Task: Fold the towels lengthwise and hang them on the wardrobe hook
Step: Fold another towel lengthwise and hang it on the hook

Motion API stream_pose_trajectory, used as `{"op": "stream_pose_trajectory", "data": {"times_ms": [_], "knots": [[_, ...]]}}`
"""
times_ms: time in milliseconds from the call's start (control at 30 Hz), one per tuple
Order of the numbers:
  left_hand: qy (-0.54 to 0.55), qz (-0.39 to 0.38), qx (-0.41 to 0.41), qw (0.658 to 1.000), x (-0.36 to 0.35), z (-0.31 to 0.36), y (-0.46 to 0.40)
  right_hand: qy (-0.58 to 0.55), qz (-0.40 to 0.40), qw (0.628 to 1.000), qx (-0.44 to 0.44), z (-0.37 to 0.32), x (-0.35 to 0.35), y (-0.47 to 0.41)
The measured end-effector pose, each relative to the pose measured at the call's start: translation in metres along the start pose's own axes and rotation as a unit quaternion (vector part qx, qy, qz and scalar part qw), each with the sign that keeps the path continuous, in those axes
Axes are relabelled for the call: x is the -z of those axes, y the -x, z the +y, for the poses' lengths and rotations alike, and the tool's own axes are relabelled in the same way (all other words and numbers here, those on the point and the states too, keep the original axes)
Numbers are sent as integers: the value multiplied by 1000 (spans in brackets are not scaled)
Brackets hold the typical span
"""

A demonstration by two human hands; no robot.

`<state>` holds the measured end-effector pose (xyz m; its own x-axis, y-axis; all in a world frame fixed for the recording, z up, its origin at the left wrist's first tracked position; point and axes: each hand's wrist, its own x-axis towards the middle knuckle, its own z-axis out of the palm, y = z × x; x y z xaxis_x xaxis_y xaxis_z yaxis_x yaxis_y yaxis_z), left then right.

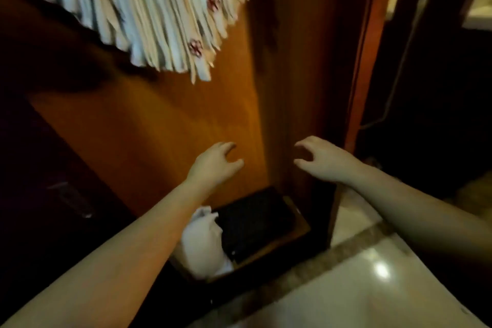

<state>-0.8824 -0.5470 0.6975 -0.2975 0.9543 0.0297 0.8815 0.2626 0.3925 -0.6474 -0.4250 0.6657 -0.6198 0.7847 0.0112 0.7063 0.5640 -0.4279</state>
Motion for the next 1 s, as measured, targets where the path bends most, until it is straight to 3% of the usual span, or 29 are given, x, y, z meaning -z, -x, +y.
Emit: {"op": "stream_pose_trajectory", "data": {"times_ms": [233, 433, 633, 833, 1000], "knots": [[-36, -191, -67, 979, -140, 35, 46, -13, -79, 988, -134, 94, -107, 148], [-37, -316, -104, 942, -263, 123, 56, -52, -111, 952, -280, 188, -158, 247], [-50, -385, -154, 908, -383, 242, 51, -92, -145, 890, -423, 319, -170, 328], [-73, -426, -178, 884, -496, 379, 40, -143, -197, 827, -508, 467, -157, 403], [-80, -497, -173, 847, -576, 466, 29, -213, -194, 762, -580, 569, -155, 457]]}}
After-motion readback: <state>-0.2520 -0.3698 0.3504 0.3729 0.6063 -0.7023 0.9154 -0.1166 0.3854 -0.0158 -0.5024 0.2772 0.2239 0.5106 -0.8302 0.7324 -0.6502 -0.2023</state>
